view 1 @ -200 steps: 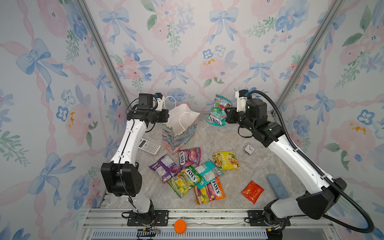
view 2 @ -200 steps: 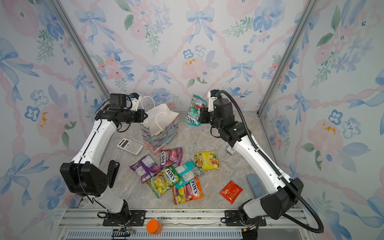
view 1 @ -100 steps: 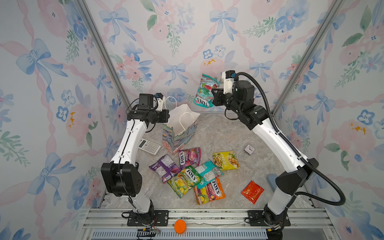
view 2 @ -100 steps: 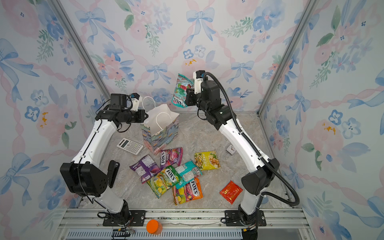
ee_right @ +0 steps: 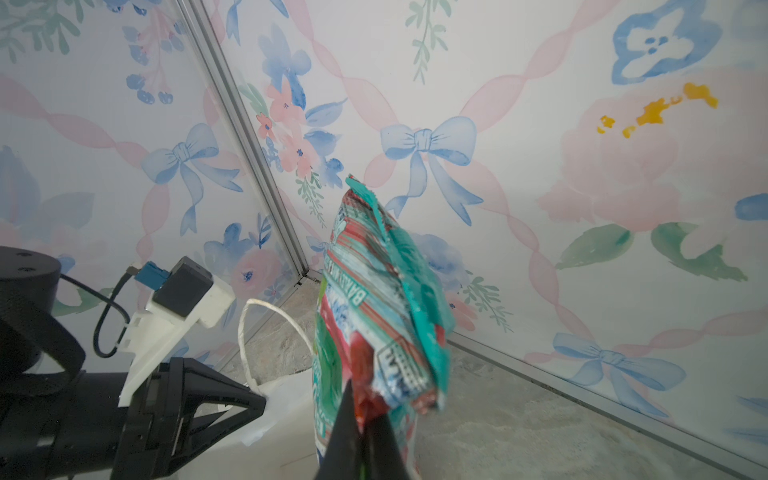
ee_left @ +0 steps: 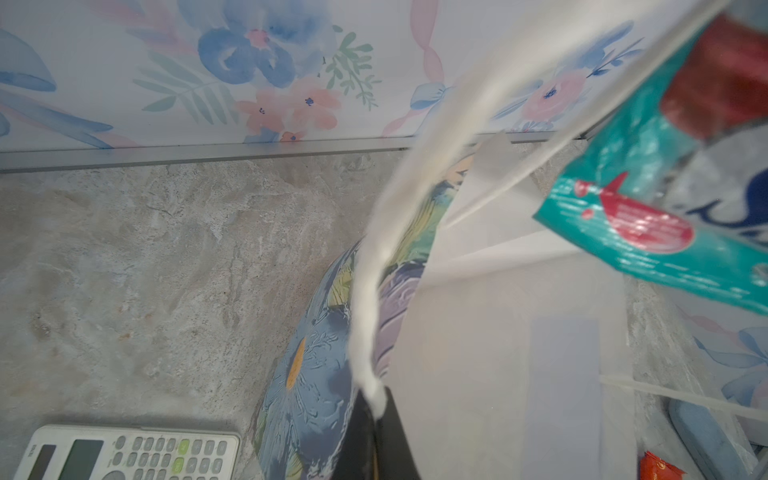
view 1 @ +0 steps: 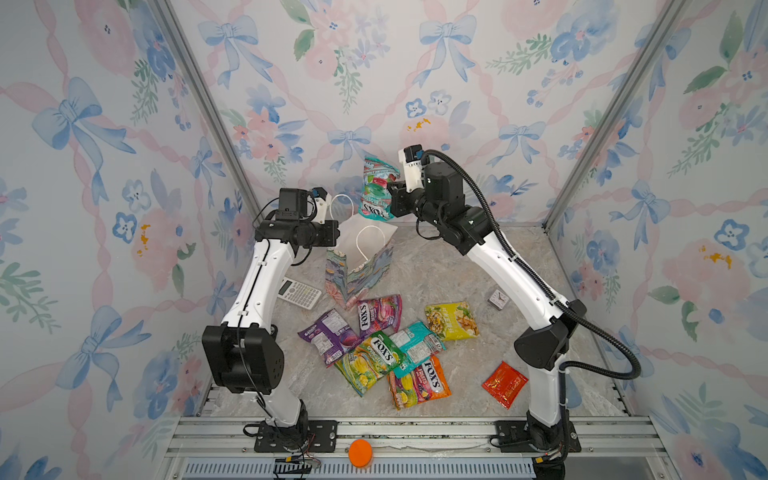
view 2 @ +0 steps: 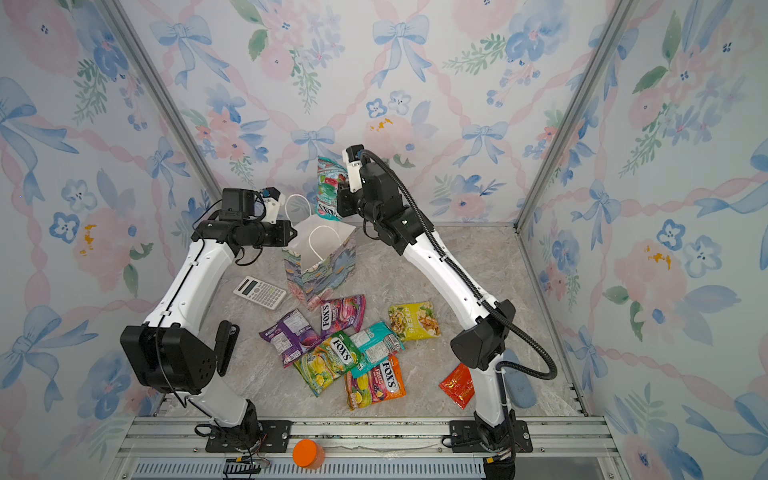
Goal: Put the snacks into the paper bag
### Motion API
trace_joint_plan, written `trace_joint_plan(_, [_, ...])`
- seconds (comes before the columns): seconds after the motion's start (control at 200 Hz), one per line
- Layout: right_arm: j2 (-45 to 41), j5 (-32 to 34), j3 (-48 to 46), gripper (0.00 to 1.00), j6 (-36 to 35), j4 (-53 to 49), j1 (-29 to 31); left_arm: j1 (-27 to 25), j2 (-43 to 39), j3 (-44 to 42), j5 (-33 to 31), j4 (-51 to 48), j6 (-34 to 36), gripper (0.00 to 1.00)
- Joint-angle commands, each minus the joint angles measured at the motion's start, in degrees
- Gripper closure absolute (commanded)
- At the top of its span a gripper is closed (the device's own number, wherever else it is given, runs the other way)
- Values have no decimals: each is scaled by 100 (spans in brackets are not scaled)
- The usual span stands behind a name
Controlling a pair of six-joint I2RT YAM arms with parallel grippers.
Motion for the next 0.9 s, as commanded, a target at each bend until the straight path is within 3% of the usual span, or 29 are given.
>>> trace_joint_plan(0.0, [10,170,223,100,-251,73,152,-29,-116,-60,122,-95,-75,100])
trace_joint_plan(0.37, [176,158,153,100,-332,340,198,-29,-117,-59,149,-94,-73,100])
trace_joint_plan(0.73, [717,-93,787,100,-184,263,220,-29,-116,-58,195,-92,-75,100])
trace_joint_plan(0.895, [487,-135,456,100,-86,329,266,-24,-109,-67,151,-93,-83,100])
